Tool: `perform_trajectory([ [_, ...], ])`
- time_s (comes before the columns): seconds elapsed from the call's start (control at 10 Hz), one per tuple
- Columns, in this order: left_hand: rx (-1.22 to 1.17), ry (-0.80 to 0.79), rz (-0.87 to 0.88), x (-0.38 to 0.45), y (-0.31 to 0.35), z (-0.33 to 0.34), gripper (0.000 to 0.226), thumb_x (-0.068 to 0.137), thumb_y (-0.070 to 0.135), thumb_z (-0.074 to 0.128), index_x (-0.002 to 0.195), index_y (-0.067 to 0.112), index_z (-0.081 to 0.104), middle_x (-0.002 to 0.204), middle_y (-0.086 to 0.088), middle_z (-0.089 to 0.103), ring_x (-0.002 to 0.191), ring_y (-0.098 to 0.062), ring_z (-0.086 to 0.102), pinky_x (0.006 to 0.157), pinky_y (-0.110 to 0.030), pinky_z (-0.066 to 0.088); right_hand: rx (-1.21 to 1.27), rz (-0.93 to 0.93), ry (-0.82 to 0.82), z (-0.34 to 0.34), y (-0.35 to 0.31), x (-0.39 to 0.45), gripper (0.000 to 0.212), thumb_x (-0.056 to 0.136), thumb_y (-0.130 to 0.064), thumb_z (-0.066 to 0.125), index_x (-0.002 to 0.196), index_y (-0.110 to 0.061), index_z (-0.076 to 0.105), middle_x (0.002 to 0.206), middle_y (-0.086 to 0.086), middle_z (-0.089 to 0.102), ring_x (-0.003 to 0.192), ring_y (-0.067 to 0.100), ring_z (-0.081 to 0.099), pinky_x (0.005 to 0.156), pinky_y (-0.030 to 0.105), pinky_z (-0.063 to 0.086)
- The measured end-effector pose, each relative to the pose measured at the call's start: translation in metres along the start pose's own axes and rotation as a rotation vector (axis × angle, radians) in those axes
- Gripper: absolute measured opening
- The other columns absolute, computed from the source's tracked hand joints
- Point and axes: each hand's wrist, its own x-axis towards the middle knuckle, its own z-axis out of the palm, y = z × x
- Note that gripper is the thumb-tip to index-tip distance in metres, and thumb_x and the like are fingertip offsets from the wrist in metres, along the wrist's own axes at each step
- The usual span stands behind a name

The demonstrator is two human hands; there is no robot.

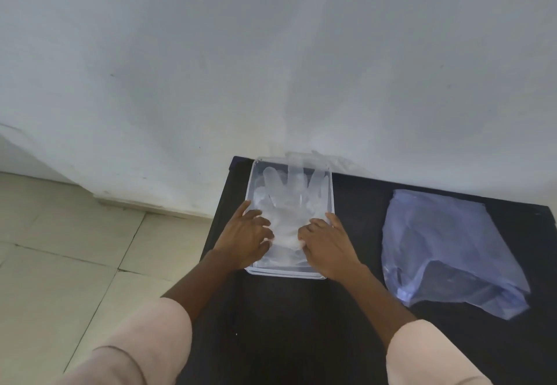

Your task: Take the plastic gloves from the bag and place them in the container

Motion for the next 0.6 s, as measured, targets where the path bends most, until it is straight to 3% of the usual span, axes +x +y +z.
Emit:
perform_trajectory([
  [0.2, 0.148, -0.196, 0.088, 0.000, -0.004, -0.006, 0.045, 0.095, 0.058, 0.036, 0.112, 0.035, 0.071, 0.148, 0.008, 0.048, 0.146, -0.021, 0.024, 0.117, -0.053, -0.011, -0.192, -0.123, -0.302, -0.005, 0.009, 0.005, 0.038, 0.095, -0.038, 0.041, 0.130, -0.030, 0.055, 0.144, 0.000, 0.052, 0.145, 0.028, 0.024, 0.115, 0.056, -0.004],
  [0.4, 0.231, -0.336, 0.110, 0.002, -0.005, -0.013, 0.051, 0.093, 0.062, 0.035, 0.110, 0.031, 0.073, 0.152, 0.007, 0.043, 0.149, -0.023, 0.017, 0.116, -0.057, -0.013, -0.342, -0.166, -0.442, -0.010, 0.007, 0.007, 0.035, 0.095, -0.034, 0.044, 0.128, -0.033, 0.058, 0.155, 0.005, 0.036, 0.148, 0.033, 0.009, 0.113, 0.060, -0.009],
  [0.5, 0.181, -0.369, 0.101, 0.003, -0.002, -0.020, 0.049, 0.093, 0.060, 0.038, 0.110, 0.030, 0.072, 0.153, 0.006, 0.042, 0.149, -0.023, 0.016, 0.117, -0.057, -0.009, -0.288, -0.175, -0.426, -0.014, 0.005, 0.007, 0.035, 0.094, -0.029, 0.046, 0.127, -0.030, 0.058, 0.156, 0.006, 0.033, 0.149, 0.033, 0.007, 0.114, 0.058, -0.008],
  [0.6, -0.071, -0.201, 0.065, 0.003, 0.002, -0.032, 0.036, 0.093, 0.050, 0.050, 0.111, 0.028, 0.072, 0.146, 0.001, 0.051, 0.143, -0.022, 0.031, 0.120, -0.049, 0.008, -0.063, -0.140, -0.237, -0.028, 0.007, 0.003, 0.040, 0.092, -0.021, 0.050, 0.132, -0.028, 0.052, 0.153, 0.005, 0.038, 0.147, 0.027, 0.018, 0.117, 0.052, 0.007],
])
